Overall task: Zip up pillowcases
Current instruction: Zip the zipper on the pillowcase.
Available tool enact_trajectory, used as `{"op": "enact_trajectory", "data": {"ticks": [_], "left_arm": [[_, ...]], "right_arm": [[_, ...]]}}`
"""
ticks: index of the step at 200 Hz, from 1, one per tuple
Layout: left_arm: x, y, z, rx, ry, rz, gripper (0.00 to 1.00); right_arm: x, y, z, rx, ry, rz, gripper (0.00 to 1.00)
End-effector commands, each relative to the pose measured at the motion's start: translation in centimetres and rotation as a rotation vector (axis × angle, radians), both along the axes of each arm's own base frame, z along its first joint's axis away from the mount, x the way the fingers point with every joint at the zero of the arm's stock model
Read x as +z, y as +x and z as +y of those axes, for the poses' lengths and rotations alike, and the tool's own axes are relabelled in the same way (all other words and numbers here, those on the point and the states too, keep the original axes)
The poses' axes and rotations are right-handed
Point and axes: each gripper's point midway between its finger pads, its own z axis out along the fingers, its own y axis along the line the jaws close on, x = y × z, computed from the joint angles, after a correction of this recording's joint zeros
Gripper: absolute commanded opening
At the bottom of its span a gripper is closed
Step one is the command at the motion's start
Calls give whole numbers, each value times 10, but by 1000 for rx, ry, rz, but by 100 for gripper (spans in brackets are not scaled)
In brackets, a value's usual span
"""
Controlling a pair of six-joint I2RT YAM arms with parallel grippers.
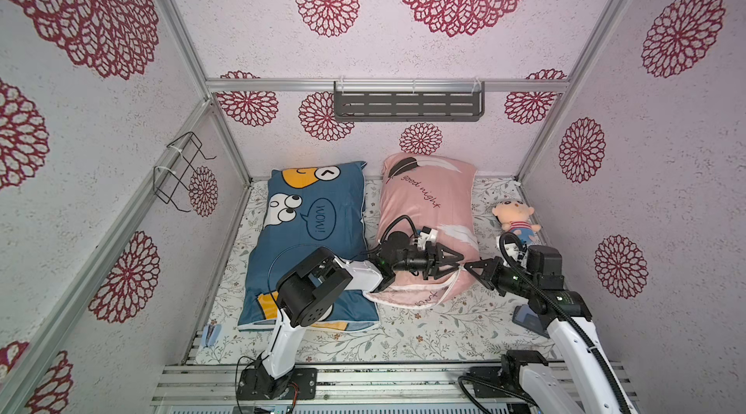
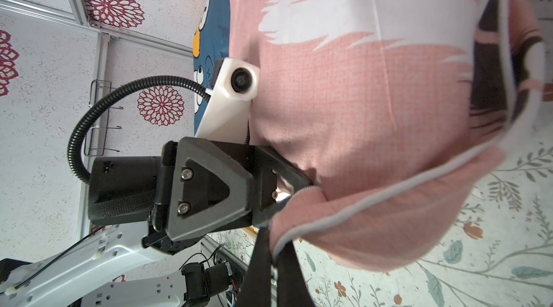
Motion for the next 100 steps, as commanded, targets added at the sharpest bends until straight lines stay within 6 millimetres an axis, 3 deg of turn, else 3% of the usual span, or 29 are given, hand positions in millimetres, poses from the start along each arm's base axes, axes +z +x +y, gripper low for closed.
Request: {"op": "enact_trajectory", "data": {"ticks": [1,100], "left_arm": [[-8,-2,-3,1,15,22,41],[-11,-3,1,9,17,34,32]], "right_arm": [[4,-1,1,16,-1,-27,0],[3,0,-9,-26,-46,-22,0]]}}
